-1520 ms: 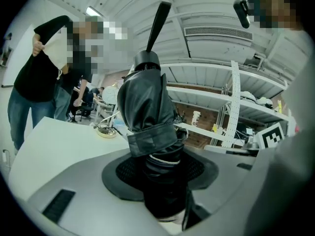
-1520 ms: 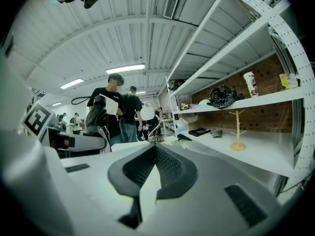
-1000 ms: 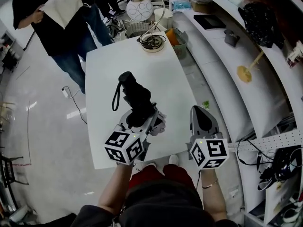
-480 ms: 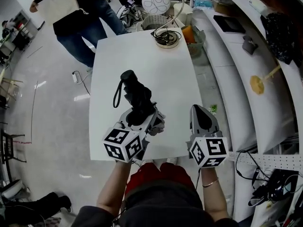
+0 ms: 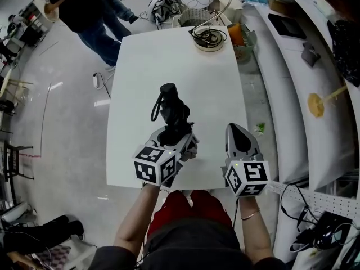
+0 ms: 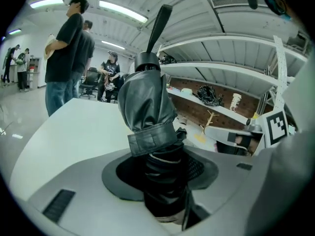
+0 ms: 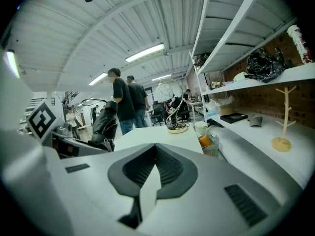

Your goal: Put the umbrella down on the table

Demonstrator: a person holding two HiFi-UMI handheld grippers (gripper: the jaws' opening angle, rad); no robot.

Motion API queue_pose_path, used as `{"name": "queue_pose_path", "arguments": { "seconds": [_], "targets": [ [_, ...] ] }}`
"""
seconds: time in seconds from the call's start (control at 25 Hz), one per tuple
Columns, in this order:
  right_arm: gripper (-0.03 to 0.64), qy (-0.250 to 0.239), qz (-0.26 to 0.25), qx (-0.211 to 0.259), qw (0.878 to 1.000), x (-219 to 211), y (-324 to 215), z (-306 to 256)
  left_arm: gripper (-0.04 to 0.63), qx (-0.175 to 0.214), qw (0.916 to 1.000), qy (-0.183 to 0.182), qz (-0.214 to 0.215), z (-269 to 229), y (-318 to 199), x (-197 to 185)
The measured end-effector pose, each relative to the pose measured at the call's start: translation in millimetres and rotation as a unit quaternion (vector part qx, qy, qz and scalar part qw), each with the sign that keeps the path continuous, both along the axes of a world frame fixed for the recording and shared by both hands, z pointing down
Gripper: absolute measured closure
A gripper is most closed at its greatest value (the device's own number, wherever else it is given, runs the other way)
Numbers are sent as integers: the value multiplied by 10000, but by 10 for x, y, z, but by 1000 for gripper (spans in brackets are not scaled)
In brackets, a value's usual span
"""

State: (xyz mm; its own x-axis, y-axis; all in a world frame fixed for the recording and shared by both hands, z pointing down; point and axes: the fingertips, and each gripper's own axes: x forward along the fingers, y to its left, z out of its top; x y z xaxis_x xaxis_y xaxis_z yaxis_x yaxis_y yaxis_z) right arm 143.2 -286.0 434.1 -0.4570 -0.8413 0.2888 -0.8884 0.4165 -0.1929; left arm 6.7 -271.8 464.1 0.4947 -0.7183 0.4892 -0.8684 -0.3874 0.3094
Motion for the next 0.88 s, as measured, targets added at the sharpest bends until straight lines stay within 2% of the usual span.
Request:
{"name": "queue_pose_path", "arguments": {
  "seconds": [0.24, 0.48, 0.88],
  "targets": [
    [601, 54, -103, -205, 9997, -42, -48, 203, 399, -396, 9989, -211, 147, 328, -80, 133],
    [601, 100, -146, -270, 9995, -32, -114, 280, 399, -595, 9972, -359, 277, 532, -187, 256],
    [601, 149, -192, -376, 9990, -51, -206, 397, 396, -922, 9950, -343, 155, 768, -436, 345]
  ]
}}
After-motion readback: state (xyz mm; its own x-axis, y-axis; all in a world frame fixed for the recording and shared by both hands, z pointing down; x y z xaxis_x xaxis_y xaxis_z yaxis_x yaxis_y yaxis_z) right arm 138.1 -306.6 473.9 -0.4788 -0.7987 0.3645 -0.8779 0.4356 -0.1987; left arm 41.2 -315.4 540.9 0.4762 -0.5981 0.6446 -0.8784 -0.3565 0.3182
